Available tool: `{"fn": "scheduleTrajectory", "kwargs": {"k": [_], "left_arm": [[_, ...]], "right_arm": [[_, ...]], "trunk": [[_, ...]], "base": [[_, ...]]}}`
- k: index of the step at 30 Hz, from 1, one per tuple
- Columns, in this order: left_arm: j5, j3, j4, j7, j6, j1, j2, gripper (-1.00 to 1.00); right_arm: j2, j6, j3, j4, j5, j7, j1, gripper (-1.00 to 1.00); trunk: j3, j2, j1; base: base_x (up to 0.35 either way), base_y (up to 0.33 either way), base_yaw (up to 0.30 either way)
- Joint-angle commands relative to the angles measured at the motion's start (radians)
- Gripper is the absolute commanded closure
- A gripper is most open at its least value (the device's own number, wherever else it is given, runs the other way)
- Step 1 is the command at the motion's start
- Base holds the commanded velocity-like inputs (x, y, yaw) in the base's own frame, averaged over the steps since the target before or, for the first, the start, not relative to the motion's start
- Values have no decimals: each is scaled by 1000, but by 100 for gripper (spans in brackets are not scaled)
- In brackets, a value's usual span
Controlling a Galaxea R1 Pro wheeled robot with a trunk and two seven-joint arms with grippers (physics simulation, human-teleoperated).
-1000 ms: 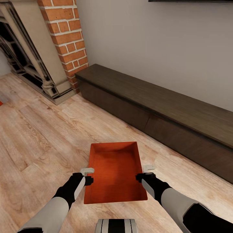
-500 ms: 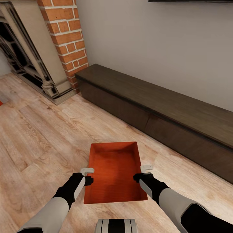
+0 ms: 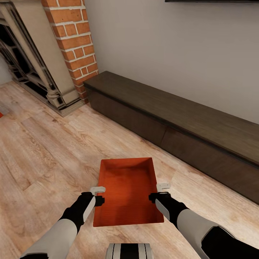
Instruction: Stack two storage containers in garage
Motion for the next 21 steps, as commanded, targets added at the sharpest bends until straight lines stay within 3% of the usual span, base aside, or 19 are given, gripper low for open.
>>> {"fn": "scheduleTrajectory", "kwargs": {"k": [1,21], "left_arm": [[5,4,-2,4,4,0,-1,-100],[5,4,-2,4,4,0,-5,-100]], "right_arm": [[-1,6,8,-2,-7,-7,0,-100],[-2,6,8,-2,-7,-7,-1,-100]], "trunk": [[-1,0,0],[-1,0,0]], "base": [[0,0,0],[0,0,0]]}}
